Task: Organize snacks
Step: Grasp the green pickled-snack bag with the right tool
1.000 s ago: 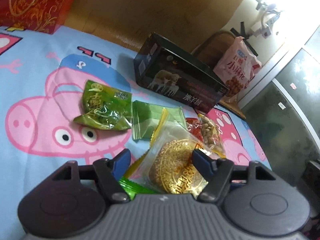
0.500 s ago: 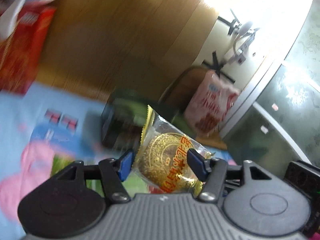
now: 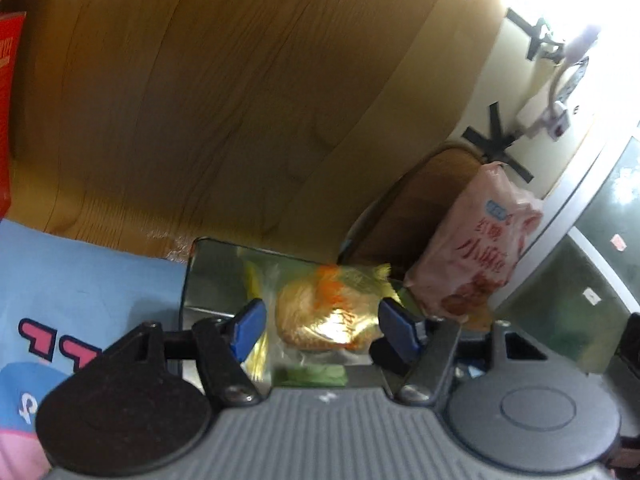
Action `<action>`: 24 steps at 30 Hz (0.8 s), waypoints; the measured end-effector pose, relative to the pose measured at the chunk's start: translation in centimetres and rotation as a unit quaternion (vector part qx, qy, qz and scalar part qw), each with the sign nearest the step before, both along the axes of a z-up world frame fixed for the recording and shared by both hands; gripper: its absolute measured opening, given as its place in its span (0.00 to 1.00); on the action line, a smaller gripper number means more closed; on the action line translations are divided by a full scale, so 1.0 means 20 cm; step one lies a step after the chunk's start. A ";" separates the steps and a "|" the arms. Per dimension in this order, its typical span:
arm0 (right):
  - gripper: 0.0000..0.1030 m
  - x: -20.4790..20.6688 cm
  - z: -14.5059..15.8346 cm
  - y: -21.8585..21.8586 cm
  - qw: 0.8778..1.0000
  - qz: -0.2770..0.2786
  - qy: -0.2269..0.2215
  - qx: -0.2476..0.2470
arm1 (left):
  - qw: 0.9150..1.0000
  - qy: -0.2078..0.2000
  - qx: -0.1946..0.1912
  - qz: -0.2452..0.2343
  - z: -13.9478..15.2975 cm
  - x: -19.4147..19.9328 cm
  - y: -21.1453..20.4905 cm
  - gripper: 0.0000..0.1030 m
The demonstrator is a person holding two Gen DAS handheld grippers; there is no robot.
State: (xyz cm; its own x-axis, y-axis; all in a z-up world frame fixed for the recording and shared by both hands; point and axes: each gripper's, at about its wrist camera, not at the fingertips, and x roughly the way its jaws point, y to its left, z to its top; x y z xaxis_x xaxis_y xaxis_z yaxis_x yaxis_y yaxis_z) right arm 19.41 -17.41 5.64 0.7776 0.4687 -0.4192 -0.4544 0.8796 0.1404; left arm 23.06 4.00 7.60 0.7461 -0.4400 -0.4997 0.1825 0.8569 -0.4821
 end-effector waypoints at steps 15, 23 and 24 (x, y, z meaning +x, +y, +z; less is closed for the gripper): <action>0.51 -0.48 -0.16 0.17 0.985 0.156 0.071 0.001 | 0.998 0.029 -0.023 0.058 -0.14 -0.66 0.56 0.69; 0.64 -0.52 -0.23 0.67 0.952 0.252 0.036 -0.169 | 0.989 0.073 -0.083 0.098 -0.34 -0.76 0.64 0.69; 0.64 -0.51 -0.23 0.72 0.947 0.262 0.039 -0.183 | 0.989 0.070 -0.090 0.095 -0.35 -0.76 0.65 0.69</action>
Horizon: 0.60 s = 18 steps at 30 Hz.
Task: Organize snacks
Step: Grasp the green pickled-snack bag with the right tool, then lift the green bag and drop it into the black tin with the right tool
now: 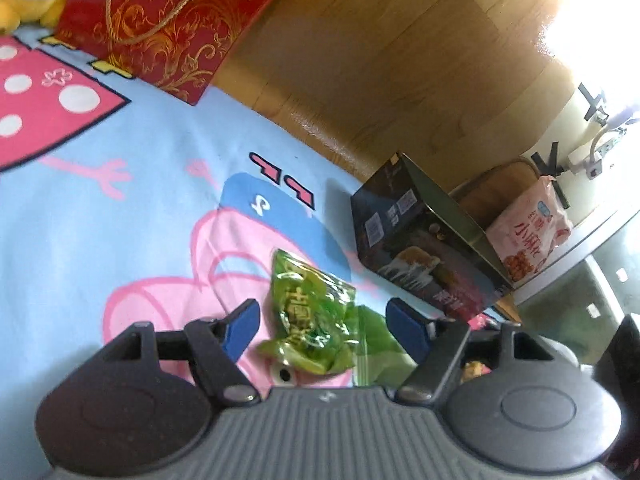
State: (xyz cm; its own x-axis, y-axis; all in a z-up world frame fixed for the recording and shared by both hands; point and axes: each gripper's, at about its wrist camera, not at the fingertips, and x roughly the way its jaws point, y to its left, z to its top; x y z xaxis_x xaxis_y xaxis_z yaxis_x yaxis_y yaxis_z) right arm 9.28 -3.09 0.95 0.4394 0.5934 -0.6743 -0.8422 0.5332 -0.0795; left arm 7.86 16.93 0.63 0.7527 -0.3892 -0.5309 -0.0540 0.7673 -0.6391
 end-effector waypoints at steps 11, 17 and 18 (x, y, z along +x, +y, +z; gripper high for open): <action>0.55 0.21 -0.07 0.14 0.998 -0.011 0.057 -0.013 | 0.997 -0.023 -0.070 -0.022 -0.11 0.03 0.07 0.74; 0.03 0.28 -0.07 0.00 0.982 -0.073 0.158 0.071 | 0.995 -0.030 -0.092 -0.021 -0.10 0.00 0.09 0.84; 0.03 0.30 -0.08 -0.03 0.976 -0.085 0.178 0.088 | 0.994 -0.032 -0.101 -0.020 -0.10 -0.01 0.10 0.85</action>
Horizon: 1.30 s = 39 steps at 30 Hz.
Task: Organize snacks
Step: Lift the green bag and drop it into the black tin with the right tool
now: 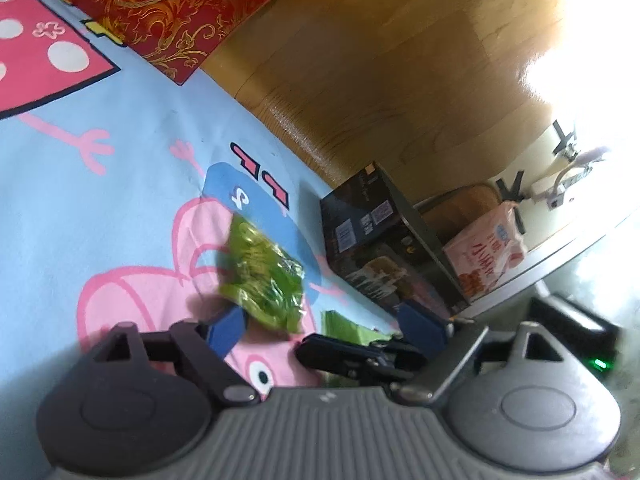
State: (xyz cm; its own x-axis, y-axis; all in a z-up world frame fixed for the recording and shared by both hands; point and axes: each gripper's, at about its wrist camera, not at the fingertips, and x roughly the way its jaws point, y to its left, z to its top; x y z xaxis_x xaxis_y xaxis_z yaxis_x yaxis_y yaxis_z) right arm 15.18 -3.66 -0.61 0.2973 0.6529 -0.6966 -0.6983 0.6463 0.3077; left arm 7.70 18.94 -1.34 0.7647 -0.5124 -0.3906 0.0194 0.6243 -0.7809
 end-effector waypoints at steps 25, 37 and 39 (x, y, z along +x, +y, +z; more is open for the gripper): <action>0.20 0.19 -0.01 -0.08 0.987 -0.064 0.117 0.090 | 0.999 0.024 0.023 0.033 -0.02 -0.02 0.00 0.59; 0.16 0.18 -0.01 -0.12 0.981 -0.047 0.155 0.109 | 0.999 0.022 0.034 0.036 -0.02 -0.02 0.00 0.52; 0.17 0.17 -0.01 -0.16 0.979 -0.059 0.159 0.116 | 0.998 0.024 0.040 0.040 -0.01 -0.03 0.00 0.45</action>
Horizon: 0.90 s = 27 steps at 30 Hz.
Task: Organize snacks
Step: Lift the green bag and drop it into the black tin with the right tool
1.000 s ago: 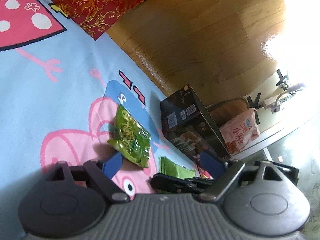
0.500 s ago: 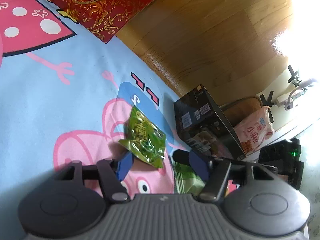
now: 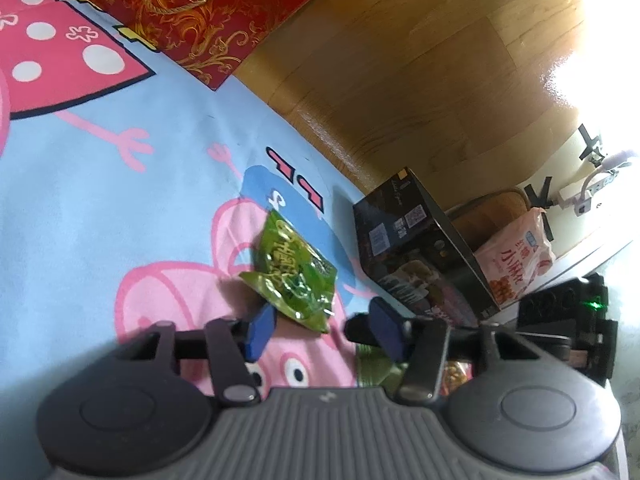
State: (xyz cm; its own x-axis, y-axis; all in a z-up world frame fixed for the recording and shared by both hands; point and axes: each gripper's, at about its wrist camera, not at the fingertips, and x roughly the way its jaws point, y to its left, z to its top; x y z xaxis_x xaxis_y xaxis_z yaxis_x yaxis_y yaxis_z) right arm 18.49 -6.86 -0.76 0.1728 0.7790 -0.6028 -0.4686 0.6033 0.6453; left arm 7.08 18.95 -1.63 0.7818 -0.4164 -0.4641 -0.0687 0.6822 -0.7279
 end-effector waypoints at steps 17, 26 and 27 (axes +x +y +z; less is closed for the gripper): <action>0.32 0.11 0.02 0.10 0.999 -0.034 -0.003 -0.031 | 0.993 0.002 0.063 0.095 0.03 -0.05 0.07 0.50; 0.19 0.12 -0.09 0.14 0.997 -0.027 0.066 0.043 | 0.999 -0.004 0.039 0.032 0.00 0.02 0.02 0.33; 0.18 0.10 -0.08 0.13 0.996 -0.030 0.065 0.047 | 0.999 -0.004 0.034 0.032 -0.01 0.02 0.02 0.33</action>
